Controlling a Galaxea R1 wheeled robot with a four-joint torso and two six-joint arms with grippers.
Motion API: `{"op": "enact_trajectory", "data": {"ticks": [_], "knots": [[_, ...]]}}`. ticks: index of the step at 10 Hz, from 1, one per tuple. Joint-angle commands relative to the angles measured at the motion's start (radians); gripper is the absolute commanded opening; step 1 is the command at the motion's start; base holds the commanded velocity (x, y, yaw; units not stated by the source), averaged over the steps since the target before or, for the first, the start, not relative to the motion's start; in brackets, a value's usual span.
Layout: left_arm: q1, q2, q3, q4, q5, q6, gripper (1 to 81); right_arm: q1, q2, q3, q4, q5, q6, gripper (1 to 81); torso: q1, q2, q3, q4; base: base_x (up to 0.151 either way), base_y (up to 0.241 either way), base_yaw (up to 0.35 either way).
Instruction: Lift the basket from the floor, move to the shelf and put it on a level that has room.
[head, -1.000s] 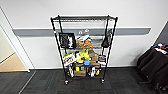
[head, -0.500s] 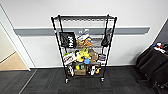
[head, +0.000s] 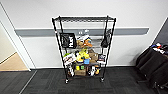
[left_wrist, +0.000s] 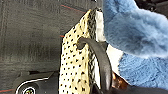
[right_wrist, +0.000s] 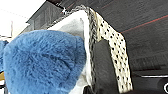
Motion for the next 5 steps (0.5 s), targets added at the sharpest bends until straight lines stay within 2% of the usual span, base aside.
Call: {"op": "enact_trajectory", "data": {"ticks": [1, 4, 5], "knots": [[-0.107, -0.024, 0.028, -0.013, 0.046, 0.001, 1.0, 0.113, -0.015, 0.029, 0.032, -0.026, 0.007, 1.0, 0.0, 0.0, 0.051, 0.0, 0.0, 0.0, 0.0], [-0.097, -0.024, 0.025, -0.008, 0.046, 0.006, 1.0, 0.108, -0.015, 0.029, 0.032, -0.026, 0.007, 1.0, -0.001, 0.0, 0.111, 0.0, 0.0, 0.0, 0.0], [-0.095, -0.024, 0.025, -0.008, 0.046, 0.006, 1.0, 0.108, -0.015, 0.029, 0.032, -0.026, 0.007, 1.0, -0.001, 0.0, 0.078, 0.0, 0.0, 0.0, 0.0]]}}
